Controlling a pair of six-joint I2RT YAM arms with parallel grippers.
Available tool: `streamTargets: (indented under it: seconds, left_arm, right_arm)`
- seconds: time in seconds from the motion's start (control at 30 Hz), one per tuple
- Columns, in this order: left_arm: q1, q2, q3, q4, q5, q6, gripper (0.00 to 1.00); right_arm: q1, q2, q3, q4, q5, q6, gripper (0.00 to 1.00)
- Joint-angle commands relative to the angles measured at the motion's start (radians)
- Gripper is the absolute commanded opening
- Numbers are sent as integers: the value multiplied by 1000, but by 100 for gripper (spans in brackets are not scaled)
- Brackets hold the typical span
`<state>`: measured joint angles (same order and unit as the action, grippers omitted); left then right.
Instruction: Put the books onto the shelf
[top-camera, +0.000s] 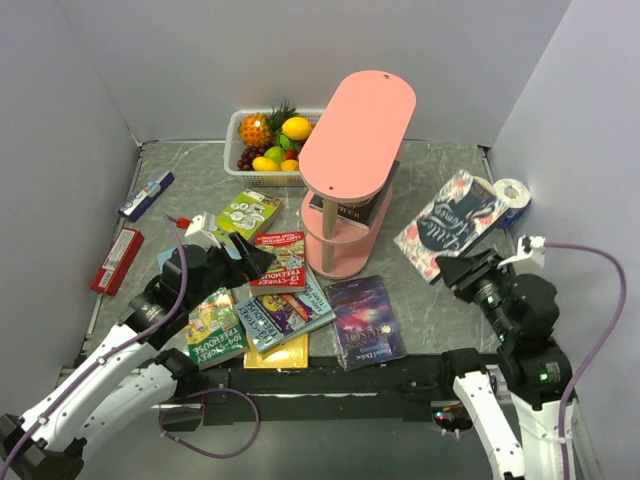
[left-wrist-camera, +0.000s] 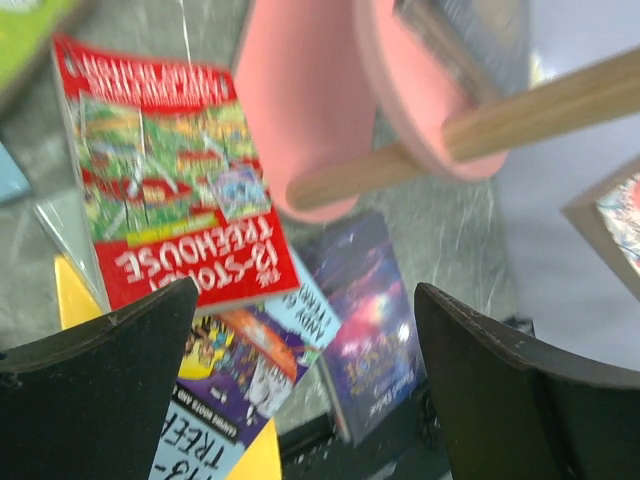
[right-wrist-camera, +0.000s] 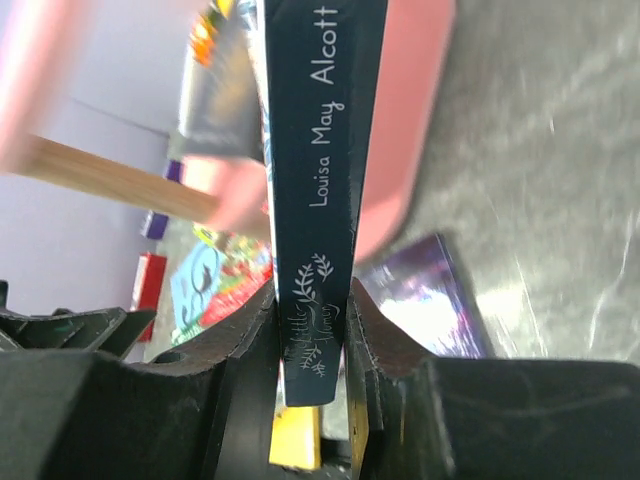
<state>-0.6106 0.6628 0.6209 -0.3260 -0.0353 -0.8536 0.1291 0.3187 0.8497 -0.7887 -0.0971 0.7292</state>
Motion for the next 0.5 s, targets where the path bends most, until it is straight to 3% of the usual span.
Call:
streamTargets:
  seconds: [0.0,0.17,0.3,0.47]
  left_arm:
    - [-5,-8,117,-51,-126,40,96]
    - [-5,-2,181,-58,-187,44,96]
    - [-5,17,226,-58,-221,50,96]
    - [-3,55,283,-42,-282,67,96]
  right_arm:
    - [3,108,196,201,25,-70,0]
    - [4,255,314,388,-44,-91,0]
    - [4,328,333,596,-113,-16,0]
    - [4,491,454,715,-287,82,0]
